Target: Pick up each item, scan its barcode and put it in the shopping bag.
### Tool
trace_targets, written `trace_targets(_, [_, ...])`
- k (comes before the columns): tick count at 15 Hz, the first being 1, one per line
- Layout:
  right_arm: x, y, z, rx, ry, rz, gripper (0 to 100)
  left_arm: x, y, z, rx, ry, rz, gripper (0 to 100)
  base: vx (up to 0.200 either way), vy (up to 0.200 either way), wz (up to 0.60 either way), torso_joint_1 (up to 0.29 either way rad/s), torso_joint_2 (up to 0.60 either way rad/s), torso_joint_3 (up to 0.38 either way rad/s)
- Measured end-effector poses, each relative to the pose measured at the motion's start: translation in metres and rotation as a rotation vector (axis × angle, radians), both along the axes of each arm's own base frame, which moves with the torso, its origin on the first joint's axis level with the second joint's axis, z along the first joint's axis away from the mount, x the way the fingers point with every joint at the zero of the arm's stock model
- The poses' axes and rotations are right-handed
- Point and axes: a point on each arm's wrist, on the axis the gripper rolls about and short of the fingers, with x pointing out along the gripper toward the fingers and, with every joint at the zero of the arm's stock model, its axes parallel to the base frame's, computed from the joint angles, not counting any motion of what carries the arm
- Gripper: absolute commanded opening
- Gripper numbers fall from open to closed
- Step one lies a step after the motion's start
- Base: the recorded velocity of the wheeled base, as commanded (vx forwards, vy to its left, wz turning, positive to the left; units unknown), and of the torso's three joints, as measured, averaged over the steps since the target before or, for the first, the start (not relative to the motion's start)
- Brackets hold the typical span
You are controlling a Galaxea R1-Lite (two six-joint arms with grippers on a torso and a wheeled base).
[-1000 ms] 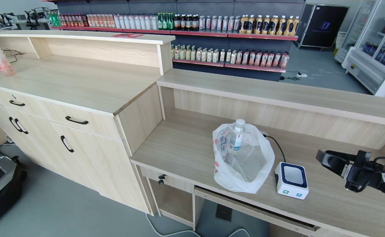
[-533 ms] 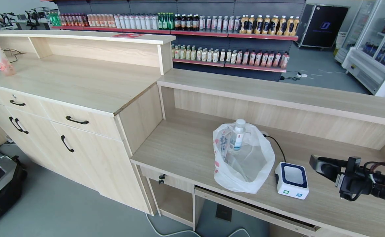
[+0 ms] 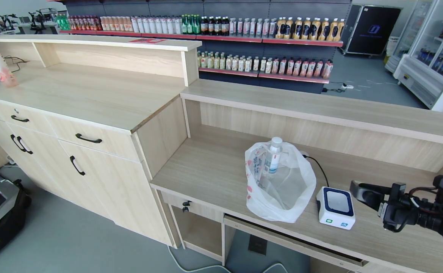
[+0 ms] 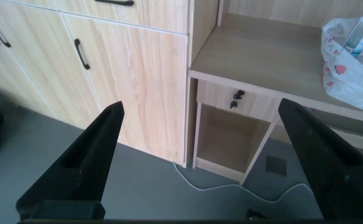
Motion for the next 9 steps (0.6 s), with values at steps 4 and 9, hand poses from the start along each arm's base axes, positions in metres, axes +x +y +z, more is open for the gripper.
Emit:
trace_targets(4, [0.001, 0.002, -0.006, -0.001, 0.011, 0.010, 0, 0.000, 0.000, 0.000, 0.000, 0.000, -0.001, 100, 0.000, 0.000, 0.00, 0.000, 0.00, 0.000])
trace_targets(9, [0.002, 0.002, -0.013, -0.005, 0.027, 0.012, 0, 0.000, 0.000, 0.000, 0.000, 0.000, 0.000, 100, 0.000, 0.000, 0.00, 0.000, 0.00, 0.000])
